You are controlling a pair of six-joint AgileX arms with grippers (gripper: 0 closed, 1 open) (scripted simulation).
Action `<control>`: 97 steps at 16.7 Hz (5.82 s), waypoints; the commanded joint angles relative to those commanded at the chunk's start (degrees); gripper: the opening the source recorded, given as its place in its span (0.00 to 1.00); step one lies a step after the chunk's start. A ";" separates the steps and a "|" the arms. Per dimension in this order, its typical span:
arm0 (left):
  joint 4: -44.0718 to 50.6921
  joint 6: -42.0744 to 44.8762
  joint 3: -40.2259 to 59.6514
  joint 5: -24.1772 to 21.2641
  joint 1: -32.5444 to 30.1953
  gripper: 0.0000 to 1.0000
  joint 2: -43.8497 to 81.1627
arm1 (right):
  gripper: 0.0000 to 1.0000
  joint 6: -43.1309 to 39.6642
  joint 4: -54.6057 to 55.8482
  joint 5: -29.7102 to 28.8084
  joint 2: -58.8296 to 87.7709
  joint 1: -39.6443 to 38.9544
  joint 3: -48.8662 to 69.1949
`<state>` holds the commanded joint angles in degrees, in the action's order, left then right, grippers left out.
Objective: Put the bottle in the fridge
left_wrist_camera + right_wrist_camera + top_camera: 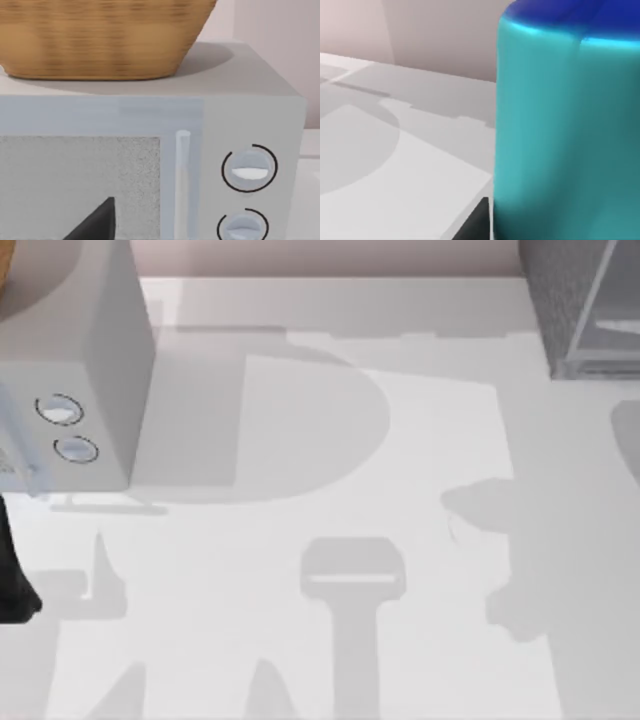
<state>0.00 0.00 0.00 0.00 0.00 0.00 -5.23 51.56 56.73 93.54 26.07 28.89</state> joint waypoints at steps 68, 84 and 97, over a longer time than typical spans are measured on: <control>0.00 0.00 0.00 0.00 0.00 1.00 0.00 | 0.01 6.09 5.22 -43.24 15.20 -12.30 20.45; 0.00 0.00 0.00 0.00 0.00 1.00 0.00 | 0.01 6.24 11.84 -42.65 28.90 -10.24 29.80; 0.00 0.00 0.00 0.00 0.00 1.00 0.00 | 0.01 5.90 4.06 -44.19 37.62 -11.95 46.07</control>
<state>0.00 0.00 0.00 0.00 0.00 0.00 0.67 55.62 12.54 131.17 14.12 74.96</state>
